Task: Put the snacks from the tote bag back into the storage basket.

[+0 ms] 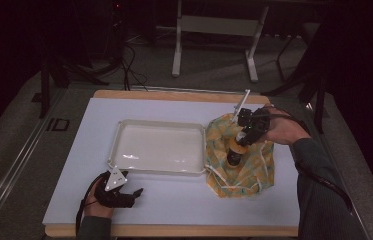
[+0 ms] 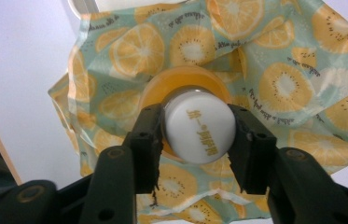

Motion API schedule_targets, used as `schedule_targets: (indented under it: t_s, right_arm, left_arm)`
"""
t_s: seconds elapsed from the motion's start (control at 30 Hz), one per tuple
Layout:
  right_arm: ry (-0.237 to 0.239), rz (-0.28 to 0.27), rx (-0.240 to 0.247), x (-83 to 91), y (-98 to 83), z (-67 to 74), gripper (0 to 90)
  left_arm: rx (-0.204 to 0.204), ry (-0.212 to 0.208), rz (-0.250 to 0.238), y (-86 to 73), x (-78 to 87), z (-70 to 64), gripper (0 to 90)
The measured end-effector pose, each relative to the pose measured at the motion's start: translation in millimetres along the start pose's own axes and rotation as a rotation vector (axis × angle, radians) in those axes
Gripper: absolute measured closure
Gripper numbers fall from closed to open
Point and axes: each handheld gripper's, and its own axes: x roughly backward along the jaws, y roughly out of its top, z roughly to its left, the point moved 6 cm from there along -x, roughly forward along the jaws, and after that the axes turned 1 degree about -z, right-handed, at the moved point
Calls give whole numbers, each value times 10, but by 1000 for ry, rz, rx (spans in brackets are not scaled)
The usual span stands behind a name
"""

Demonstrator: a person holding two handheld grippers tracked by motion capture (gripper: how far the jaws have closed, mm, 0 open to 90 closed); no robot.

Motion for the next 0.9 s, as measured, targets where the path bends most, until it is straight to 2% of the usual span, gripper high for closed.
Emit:
schedule_targets:
  t_s: [0.53, 0.9]
  right_arm:
    - [-9, 18, 1, 32, -32, 44, 590]
    - [-28, 15, 8, 175, -17, 56, 590]
  left_arm:
    - [0, -2, 5, -1, -1, -1, 195]
    - [0, -1, 5, -1, -2, -1, 195]
